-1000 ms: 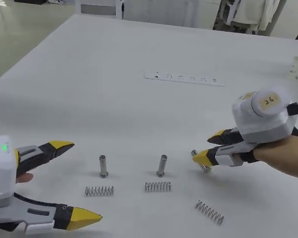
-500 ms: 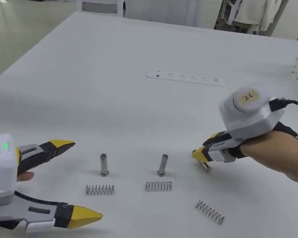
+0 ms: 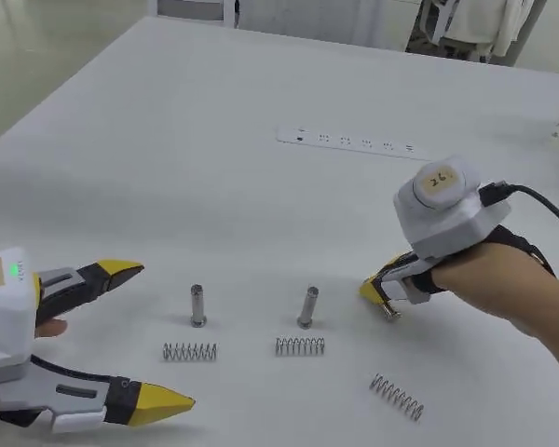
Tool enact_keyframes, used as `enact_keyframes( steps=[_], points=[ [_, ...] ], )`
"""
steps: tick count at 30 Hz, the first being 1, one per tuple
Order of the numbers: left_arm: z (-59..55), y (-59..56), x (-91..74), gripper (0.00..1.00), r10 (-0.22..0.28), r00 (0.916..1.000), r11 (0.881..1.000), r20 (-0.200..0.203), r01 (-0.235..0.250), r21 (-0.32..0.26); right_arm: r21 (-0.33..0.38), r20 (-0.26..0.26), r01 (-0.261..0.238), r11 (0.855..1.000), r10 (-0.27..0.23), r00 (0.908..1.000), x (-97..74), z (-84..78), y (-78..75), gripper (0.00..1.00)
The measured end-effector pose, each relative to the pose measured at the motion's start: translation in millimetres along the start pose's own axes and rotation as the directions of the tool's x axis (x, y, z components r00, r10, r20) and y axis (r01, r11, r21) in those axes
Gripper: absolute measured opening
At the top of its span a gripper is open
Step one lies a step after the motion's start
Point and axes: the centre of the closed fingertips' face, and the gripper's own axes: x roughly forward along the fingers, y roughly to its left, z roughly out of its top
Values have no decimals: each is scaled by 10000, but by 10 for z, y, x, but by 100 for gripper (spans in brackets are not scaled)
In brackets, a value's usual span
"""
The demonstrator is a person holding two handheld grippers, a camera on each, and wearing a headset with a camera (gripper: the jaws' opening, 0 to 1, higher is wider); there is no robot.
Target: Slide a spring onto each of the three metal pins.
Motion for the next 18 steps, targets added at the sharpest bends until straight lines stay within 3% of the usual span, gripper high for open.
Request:
enact_keyframes(
  steps=[18],
  points=[
    [-26,7,-18,94,40,10000,10000,5,-40,-81,405,-477,95,9991,-75,9988,31,-37,47,8]
  ],
)
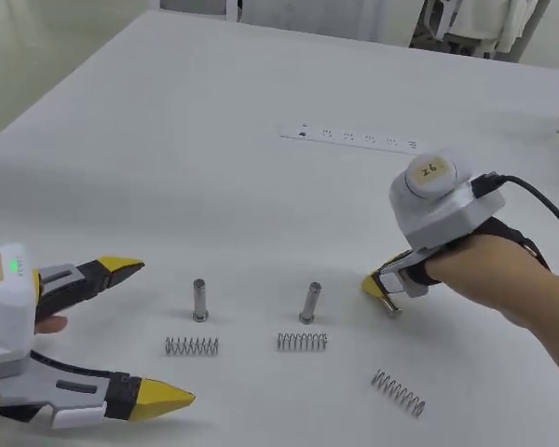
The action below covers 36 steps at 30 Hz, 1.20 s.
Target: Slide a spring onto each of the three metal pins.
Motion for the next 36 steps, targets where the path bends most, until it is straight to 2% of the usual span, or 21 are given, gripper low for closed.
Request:
enact_keyframes(
  steps=[4,22,32,36],
  points=[
    [4,3,-3,94,-5,10000,10000,17,5,-19,-110,-37,60,9999,-60,10000,4,6,5,8],
    [7,2,-12,94,8,10000,10000,90,-7,-51,311,-158,299,9991,-294,9994,3,9,-10,6],
    [29,-3,-1,94,1,9999,10000,110,0,-18,316,162,256,9992,-261,9995,-130,40,14,5],
    [64,-4,-2,93,21,9999,10000,156,-22,25,215,372,291,9993,-299,9989,-236,76,40,5]
  ],
)
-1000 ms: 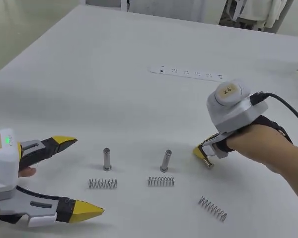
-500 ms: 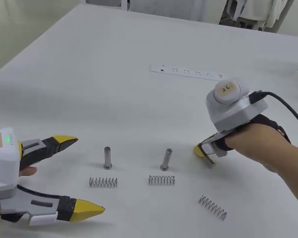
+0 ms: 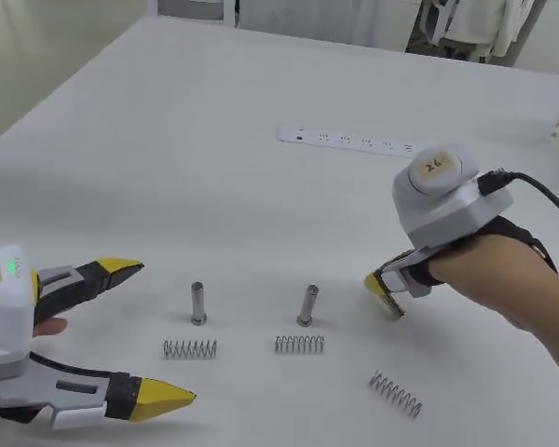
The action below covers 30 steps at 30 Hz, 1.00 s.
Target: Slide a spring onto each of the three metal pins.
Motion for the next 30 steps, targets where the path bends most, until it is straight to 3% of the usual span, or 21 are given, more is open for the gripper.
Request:
enact_keyframes(
  steps=[30],
  points=[
    [59,-59,2,93,-114,9999,9998,-11,114,184,405,696,-168,9990,140,9975,-333,-142,116,5]
  ],
)
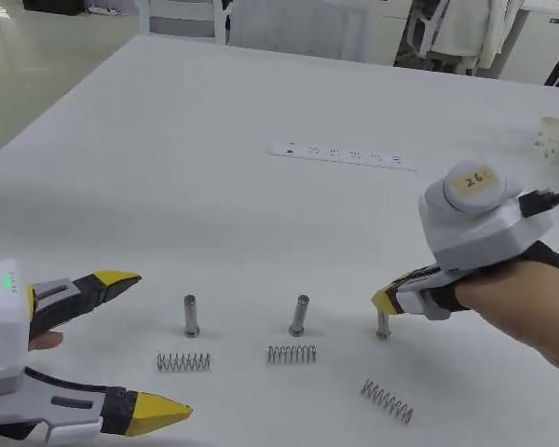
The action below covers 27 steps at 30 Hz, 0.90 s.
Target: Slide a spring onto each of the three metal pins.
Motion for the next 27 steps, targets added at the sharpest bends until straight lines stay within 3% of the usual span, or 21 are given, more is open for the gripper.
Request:
enact_keyframes(
  steps=[16,27],
  points=[
    [1,-15,6,93,-1,10000,10000,-5,1,11,-476,123,-129,9988,135,9998,-38,-45,29,6],
    [-9,-20,39,93,-56,10000,10000,-28,56,-22,-355,57,-339,9988,341,9994,-81,-171,8,6]
  ],
)
